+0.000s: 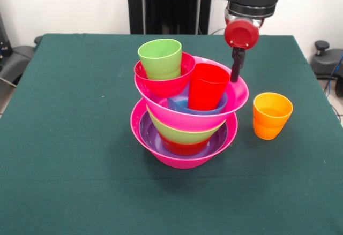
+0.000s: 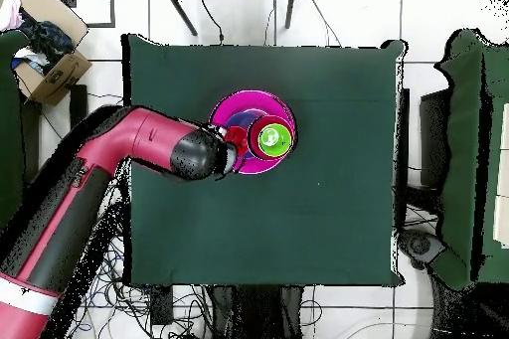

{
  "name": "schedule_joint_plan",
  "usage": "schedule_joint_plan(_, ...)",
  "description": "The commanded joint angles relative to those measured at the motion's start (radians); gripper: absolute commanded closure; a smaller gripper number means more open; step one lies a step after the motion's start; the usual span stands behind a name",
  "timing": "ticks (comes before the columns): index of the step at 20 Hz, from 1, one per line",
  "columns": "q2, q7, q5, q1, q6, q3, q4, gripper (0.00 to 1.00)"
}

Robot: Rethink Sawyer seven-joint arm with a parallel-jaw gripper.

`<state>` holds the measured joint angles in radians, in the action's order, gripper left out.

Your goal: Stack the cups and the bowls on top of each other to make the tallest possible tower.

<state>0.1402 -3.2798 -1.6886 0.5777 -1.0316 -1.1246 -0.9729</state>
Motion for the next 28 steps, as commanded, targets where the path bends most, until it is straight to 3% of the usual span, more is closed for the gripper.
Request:
schedule_joint_plan(1,-0.028,0.264,-0.048,-0.021,0.012,0.097,0.055,0.00)
schedule_joint_plan(16,-0.038,0.335,-0.022,0.063,0.039,0.178,0.074,0.00)
schedule_joint_plan(28,0.011,0.330,0.023,0.064,0.134,0.190,0.085,0.00)
